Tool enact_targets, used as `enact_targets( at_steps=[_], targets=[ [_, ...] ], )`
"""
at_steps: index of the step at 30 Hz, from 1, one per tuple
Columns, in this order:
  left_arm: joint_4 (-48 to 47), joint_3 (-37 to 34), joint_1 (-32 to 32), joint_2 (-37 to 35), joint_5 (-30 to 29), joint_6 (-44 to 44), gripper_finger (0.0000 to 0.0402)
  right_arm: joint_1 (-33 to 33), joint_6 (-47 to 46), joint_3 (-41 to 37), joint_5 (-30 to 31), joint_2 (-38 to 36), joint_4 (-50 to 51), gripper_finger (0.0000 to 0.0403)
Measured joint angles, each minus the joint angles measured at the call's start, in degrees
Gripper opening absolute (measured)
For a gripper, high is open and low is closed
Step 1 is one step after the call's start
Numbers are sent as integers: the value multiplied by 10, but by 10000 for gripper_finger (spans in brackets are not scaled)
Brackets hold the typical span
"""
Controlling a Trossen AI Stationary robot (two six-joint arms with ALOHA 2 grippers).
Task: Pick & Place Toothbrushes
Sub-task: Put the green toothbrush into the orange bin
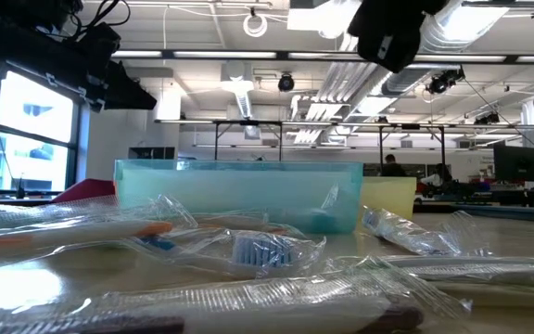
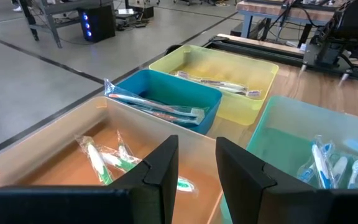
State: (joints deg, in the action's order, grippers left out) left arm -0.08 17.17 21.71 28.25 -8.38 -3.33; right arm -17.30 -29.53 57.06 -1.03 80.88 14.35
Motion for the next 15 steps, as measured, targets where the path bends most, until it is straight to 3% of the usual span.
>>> enact_targets(
  at_steps=[8, 12, 15],
  targets=[
    [0, 0, 0, 0, 0, 0, 104, -28, -115, 0, -112, 0, 1, 2],
    [0, 0, 0, 0, 0, 0, 104, -57, -153, 0, -105, 0, 0, 2],
    [0, 0, 0, 0, 0, 0, 104, -85, -182, 0, -61, 0, 0, 2]
  ],
)
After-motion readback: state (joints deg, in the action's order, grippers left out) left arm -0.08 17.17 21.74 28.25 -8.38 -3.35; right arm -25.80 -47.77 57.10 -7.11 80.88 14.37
